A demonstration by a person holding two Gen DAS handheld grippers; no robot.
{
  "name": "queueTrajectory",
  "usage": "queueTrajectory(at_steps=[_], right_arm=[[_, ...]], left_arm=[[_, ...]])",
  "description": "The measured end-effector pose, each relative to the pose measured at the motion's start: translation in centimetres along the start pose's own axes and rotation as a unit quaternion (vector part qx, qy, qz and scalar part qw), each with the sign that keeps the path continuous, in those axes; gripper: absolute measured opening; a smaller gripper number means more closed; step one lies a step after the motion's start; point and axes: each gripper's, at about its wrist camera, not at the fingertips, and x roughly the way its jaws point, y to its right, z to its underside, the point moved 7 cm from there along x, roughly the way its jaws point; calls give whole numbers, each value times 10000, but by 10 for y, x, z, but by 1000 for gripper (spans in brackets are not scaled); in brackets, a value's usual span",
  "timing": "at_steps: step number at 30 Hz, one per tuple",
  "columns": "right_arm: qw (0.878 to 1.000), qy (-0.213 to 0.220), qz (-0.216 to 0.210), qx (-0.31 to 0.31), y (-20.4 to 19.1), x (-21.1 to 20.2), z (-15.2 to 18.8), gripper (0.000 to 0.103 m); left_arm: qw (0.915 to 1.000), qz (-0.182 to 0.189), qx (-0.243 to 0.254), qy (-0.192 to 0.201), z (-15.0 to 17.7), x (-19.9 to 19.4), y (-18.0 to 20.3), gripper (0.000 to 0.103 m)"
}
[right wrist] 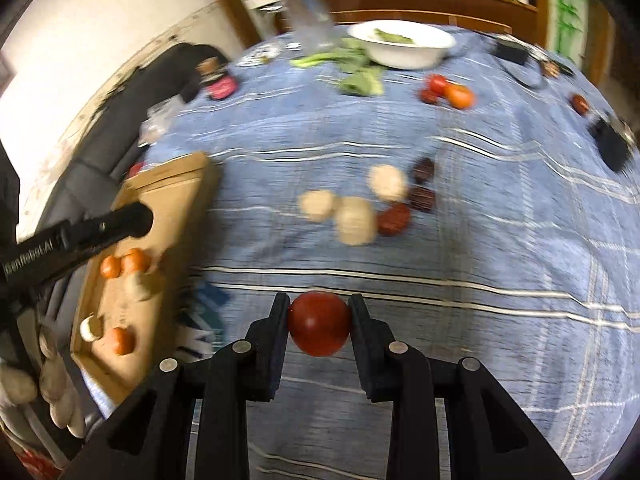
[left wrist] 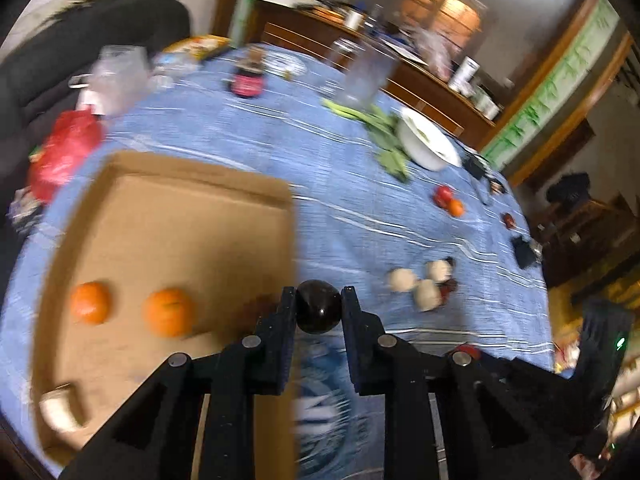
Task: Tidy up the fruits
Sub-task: 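Carry the dark date and the tomato over the cardboard box with both tools, then open the left tool to drop the date while the right tool releases the tomato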
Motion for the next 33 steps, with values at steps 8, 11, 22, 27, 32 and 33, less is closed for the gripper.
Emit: queueTrajectory(at_steps=[8, 11, 22, 27, 32, 33], right_arm=[[9949, -180, -625, -768, -92, 12, -1, 32], [9913, -322, -676, -1083, -122, 22, 6, 33], [9734, -1000, -336, -2034, -192, 78, 38, 33], [9690, -1064, -57, -2230, -201, 95, 40, 33], [9729, -1073, 72, -2045, -199, 104, 32, 33], [9740, -1073, 94, -1995, -196, 106, 32, 33]], left_arm=[[9946, -909, -507, -5, 30, -30, -99, 21], [9919, -1044, -713, -121, 37, -30, -126, 21], [9891, -1119, -921, -262, 54, -29, -161, 22], [9892, -959, -1104, -92, 53, -46, -173, 24], [9873, -725, -1412, 76, 54, -66, -184, 30], [9867, -785, -1414, 128, 54, -71, -185, 38]])
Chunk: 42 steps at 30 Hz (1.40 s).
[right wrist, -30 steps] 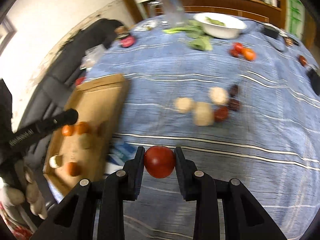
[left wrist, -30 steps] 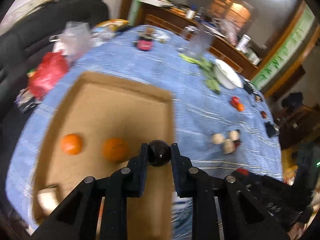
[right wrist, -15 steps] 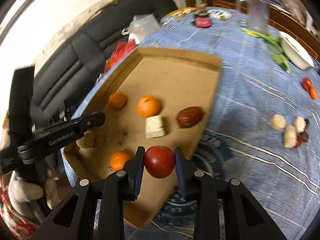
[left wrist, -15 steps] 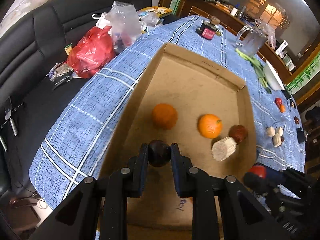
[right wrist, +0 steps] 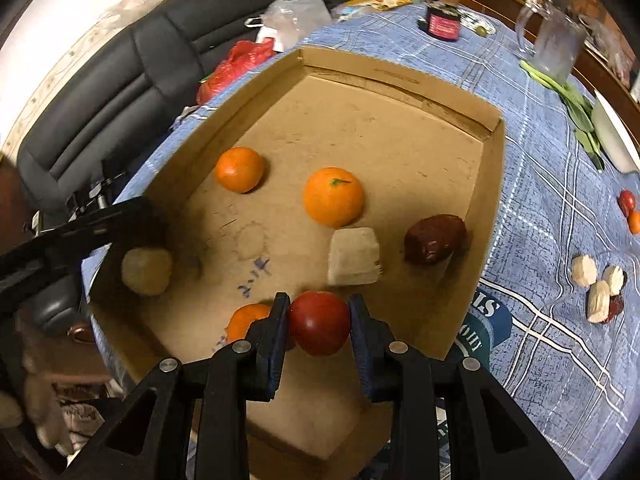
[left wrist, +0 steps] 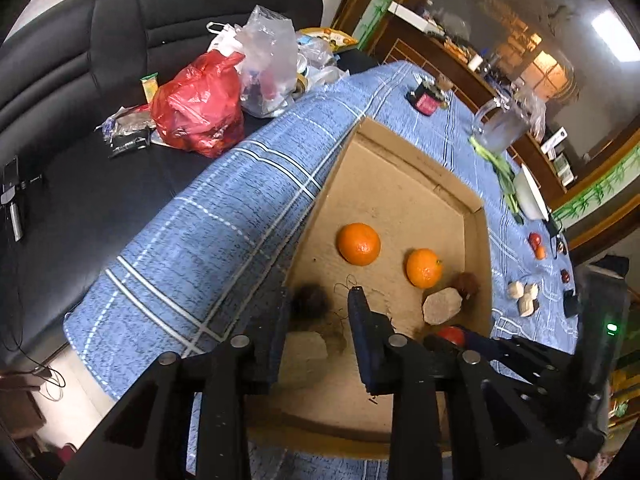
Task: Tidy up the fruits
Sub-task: 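Open the left tool to drop the date while the right tool releases the tomato, then withdraw both open tools from the box back over the remaining fruits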
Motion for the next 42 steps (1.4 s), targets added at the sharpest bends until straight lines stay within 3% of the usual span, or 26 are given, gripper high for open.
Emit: queueTrajectory(at_steps=[2, 8, 12, 15, 18, 22, 28, 35, 42], right_arm=[[10000, 1, 28, 48, 1, 1, -1, 33], [10000, 64, -22, 9, -3, -4, -2, 35], [9993, 354, -132, 41, -3, -23, -1, 46], [9979, 580, -226, 185, 4, -40, 3, 46], [9954, 847, -168, 418, 24, -62, 9, 47], [9882, 1073, 0, 1094, 79, -85, 32, 51], [9699, 1000, 328, 2194, 169, -99, 89, 51], [9544, 1000, 668, 2731, 231, -120, 140, 50], [9462, 885, 692, 3033, 260, -119, 166, 50]], left_arm=[[9999, -42, -7, 135, -3, -7, -1, 48], [9994, 71, -51, 339, -6, -24, 5, 49], [9991, 61, -57, 420, -5, -32, 12, 55], [9990, 99, -83, 433, -1, -39, 21, 56], [9989, 161, -88, 431, 3, -40, 33, 60], [9993, 287, 73, 218, 12, -27, 66, 60], [9953, 577, 757, -187, 38, 3, 146, 60], [9817, 792, 1647, -533, 75, 31, 233, 60], [9639, 166, 2653, -177, 94, 31, 275, 60]])
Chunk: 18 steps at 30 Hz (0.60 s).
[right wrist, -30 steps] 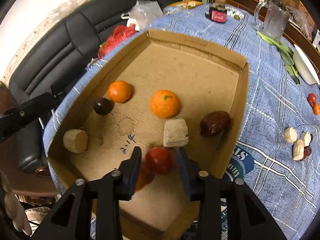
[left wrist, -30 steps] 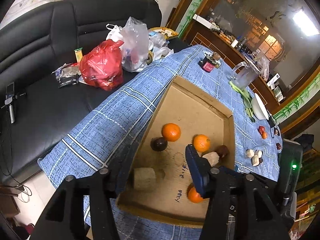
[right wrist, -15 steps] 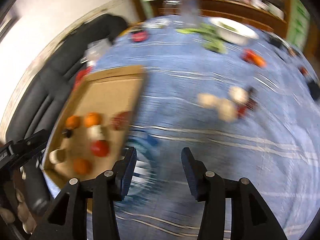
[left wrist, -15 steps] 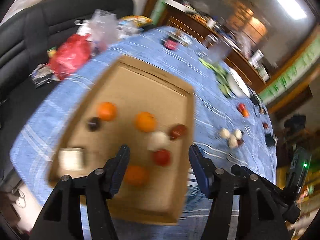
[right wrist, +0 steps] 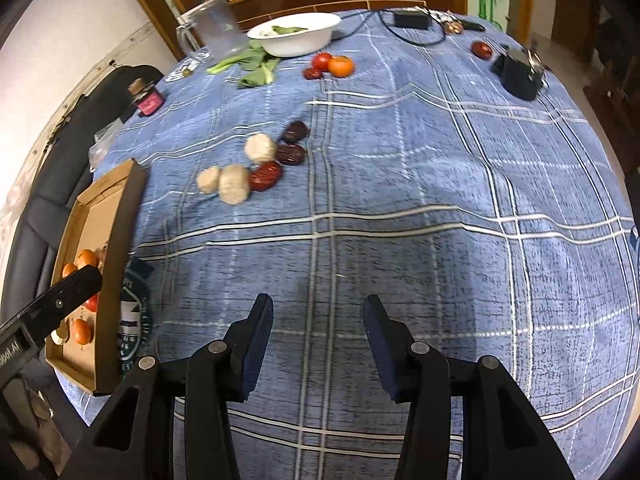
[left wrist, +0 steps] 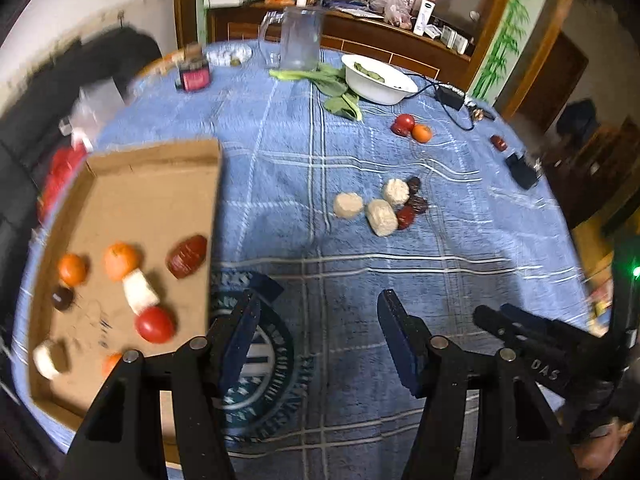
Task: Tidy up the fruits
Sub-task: 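Withdraw both open tools from the box back over the remaining fruits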
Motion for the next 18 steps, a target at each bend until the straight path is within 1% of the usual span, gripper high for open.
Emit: queueTrajectory(at_steps=[1, 2, 4, 8, 12, 18], right_arm=[[10000, -11, -11, -8, -2, 1, 0, 50], [10000, -22, -29, -21, -3, 3, -1, 50], [9999, -40, -82, -85, -9, 6, -3, 50], [9994, -93, -186, -270, -26, 14, -4, 50], [9986, -142, -241, -456, -43, 22, -6, 50], [9982, -220, -244, -501, -48, 31, -7, 50]], left_arm=[[9996, -206, 139, 92, -2, -3, 1, 60], [9992, -318, 201, 141, -2, -6, -1, 62], [9974, -582, 325, 284, -6, -10, -4, 67], [9940, -896, 455, 438, -10, -17, -13, 69], [9941, -919, 403, 411, -10, -16, -20, 69], [9949, -887, 373, 309, -11, -9, -23, 69]])
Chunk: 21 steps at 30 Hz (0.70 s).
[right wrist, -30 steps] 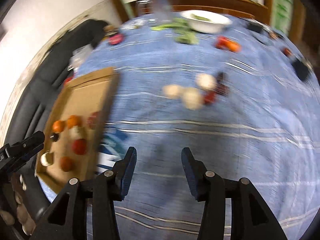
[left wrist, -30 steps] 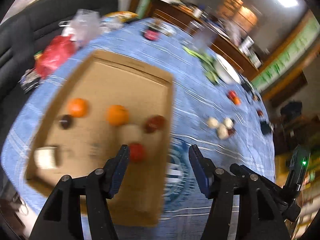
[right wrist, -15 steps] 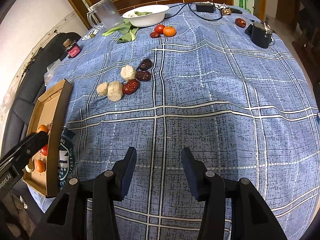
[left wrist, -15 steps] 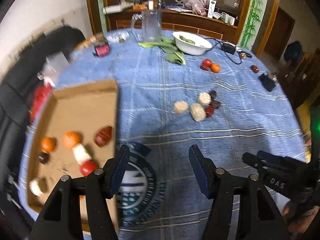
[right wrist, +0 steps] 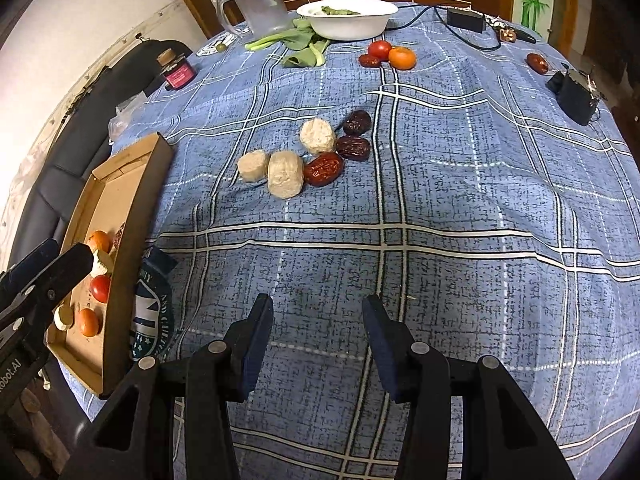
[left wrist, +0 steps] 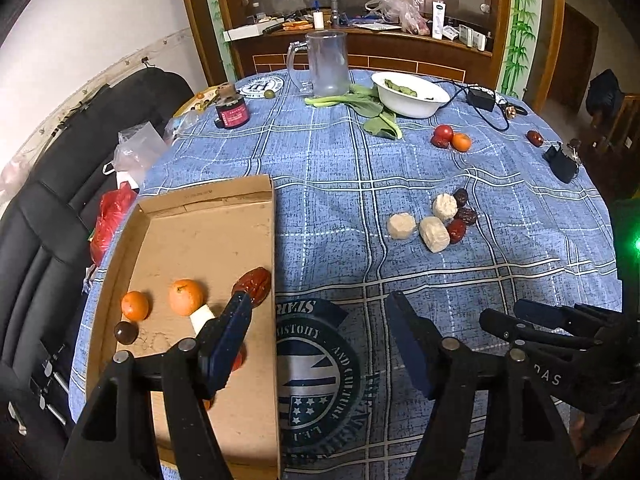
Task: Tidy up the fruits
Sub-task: 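Withdraw both open tools from the box back over the remaining fruits, then grasp a beige round cake with the left tool while the right tool grasps a dark date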
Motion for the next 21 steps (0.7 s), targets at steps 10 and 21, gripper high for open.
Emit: queueTrajectory(at_steps=[10, 21], right_arm=[[9998, -76, 49, 198, 9, 5, 5, 50], [9992, -100, 108, 376, 16, 10, 9, 50]], left_arm=[[9996, 86, 106, -231, 3, 16, 6, 69], [9974, 338, -84, -627, 13, 39, 2, 69]])
